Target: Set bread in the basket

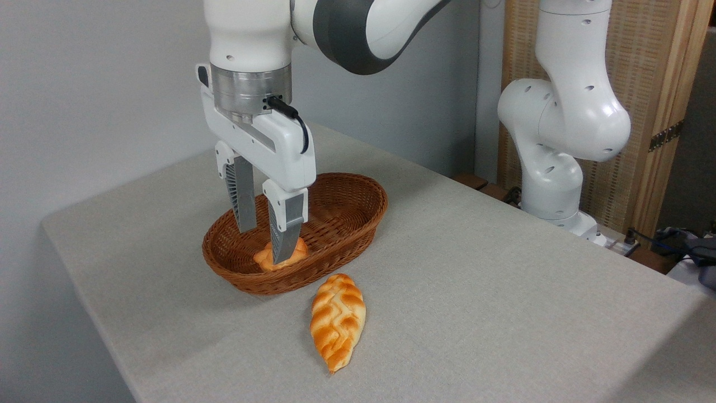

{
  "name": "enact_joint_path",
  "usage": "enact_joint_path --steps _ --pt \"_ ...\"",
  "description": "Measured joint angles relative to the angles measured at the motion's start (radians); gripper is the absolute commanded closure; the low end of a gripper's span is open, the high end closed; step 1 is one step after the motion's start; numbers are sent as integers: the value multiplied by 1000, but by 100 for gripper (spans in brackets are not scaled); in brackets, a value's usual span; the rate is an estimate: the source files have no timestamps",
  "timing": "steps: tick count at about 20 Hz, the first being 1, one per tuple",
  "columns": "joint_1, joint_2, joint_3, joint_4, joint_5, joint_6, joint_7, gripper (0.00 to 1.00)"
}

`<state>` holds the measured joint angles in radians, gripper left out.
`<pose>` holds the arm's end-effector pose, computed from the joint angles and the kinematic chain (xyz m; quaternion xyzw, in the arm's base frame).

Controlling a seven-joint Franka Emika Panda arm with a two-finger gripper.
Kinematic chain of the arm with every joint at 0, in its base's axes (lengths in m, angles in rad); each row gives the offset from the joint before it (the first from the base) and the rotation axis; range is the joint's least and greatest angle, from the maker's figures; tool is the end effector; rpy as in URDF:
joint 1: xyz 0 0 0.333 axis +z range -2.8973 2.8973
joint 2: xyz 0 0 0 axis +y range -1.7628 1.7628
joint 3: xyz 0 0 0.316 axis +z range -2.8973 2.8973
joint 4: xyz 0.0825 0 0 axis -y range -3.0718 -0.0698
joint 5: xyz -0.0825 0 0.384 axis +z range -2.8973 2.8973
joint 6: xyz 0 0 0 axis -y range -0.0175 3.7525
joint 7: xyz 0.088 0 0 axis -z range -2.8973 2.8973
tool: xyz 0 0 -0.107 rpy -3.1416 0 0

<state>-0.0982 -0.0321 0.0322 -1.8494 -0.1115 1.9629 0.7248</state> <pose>0.5658 -0.0445 0.5451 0.9257 -0.3674 0.0860 0.0271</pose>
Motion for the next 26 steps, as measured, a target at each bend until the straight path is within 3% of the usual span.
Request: enact_joint_path --steps 11,17,26 --pt "1 -7 71 -73 0 -13 -344 0" --pt "2 -16 139 -123 0 -11 -395 0" --pt "-1 -12 150 -219 0 99 -408 0"
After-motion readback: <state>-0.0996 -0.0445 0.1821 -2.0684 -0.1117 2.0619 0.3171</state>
